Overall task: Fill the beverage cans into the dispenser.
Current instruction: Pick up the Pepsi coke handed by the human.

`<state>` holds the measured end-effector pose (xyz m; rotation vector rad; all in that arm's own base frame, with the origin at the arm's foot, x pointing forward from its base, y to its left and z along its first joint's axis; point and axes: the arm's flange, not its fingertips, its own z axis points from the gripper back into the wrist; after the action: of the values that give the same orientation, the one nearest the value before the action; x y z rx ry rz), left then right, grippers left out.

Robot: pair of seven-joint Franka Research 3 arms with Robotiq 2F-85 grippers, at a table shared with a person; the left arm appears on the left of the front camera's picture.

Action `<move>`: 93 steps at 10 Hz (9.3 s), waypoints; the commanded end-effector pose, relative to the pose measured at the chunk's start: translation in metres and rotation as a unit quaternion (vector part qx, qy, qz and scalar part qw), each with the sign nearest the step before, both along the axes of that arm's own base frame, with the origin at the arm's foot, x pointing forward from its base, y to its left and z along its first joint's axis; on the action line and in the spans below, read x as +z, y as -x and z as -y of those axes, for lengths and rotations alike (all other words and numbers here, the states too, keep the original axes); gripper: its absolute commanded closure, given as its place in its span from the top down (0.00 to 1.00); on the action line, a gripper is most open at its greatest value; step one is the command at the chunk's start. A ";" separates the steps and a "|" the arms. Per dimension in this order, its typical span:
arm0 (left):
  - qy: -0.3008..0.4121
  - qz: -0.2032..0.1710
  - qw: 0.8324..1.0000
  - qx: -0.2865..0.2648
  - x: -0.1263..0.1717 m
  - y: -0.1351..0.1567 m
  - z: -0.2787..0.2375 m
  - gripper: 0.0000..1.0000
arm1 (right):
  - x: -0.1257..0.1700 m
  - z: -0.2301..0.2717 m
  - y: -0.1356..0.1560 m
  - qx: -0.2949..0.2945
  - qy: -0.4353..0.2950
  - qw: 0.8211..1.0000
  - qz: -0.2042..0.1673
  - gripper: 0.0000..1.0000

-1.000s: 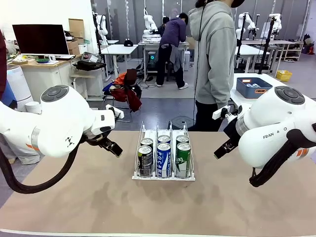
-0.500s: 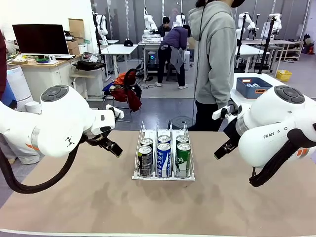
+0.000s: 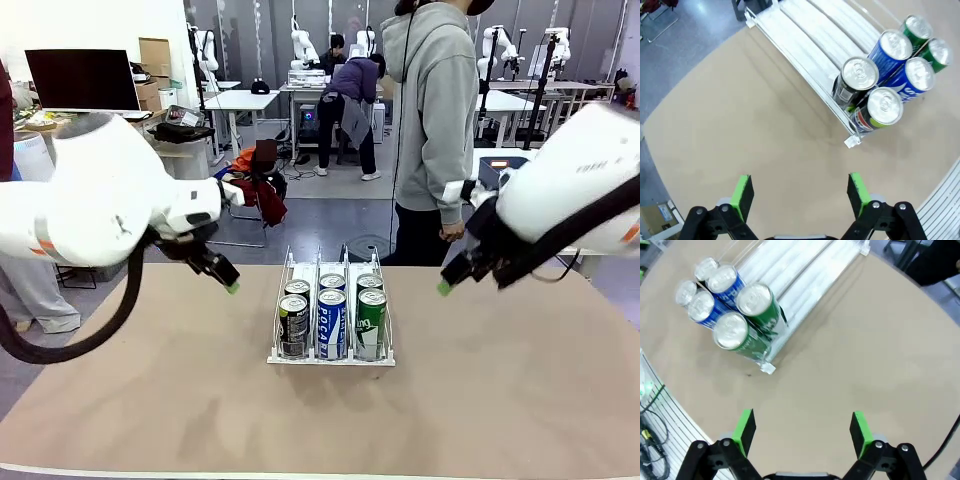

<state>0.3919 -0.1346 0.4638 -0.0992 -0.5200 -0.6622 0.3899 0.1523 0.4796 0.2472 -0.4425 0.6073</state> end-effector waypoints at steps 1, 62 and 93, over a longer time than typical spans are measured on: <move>0.019 0.039 0.999 -0.032 0.035 0.022 -0.023 1.00 | 0.033 0.024 -0.005 0.006 -0.036 0.999 0.016 1.00; 0.144 0.072 0.966 -0.203 0.342 0.035 -0.062 1.00 | 0.318 0.141 -0.014 0.120 -0.054 0.983 0.125 1.00; 0.151 0.068 0.961 -0.221 0.342 0.042 -0.057 1.00 | 0.321 0.139 -0.014 0.122 -0.060 0.982 0.130 1.00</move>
<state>0.3499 -0.0783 0.8063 -0.4720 -0.7355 -1.0362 0.4045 0.0132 0.8011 0.3394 -0.7101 0.8626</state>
